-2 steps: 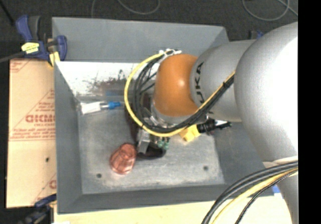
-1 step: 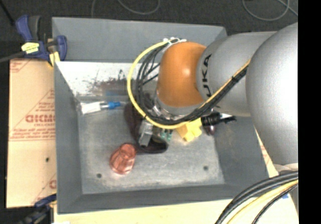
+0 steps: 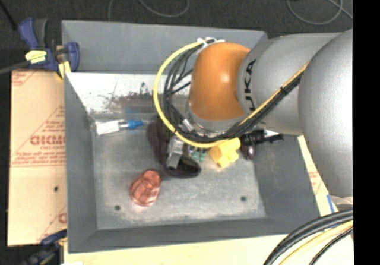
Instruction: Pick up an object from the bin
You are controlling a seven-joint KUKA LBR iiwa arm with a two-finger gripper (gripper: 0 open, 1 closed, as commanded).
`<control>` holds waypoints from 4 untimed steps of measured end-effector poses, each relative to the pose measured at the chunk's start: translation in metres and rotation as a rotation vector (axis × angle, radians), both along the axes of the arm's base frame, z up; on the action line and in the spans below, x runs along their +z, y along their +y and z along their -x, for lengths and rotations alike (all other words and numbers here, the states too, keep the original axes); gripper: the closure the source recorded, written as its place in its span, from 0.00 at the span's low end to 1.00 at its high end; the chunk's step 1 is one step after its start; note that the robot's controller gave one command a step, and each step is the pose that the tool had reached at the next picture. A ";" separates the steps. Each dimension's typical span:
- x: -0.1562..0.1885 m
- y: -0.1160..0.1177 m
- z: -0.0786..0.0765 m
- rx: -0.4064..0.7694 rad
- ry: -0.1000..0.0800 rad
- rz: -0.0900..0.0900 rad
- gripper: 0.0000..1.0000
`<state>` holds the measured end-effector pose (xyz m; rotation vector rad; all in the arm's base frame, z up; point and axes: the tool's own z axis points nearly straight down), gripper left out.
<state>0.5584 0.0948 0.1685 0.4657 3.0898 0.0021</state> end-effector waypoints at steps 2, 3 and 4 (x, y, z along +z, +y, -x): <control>-0.021 -0.013 0.003 0.199 0.001 0.004 1.00; -0.018 -0.016 0.024 -0.012 0.000 0.000 1.00; -0.052 -0.013 0.007 0.116 -0.007 0.002 1.00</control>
Offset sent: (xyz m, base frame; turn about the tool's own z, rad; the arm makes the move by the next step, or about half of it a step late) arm -0.0116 -0.0107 -0.0298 0.0597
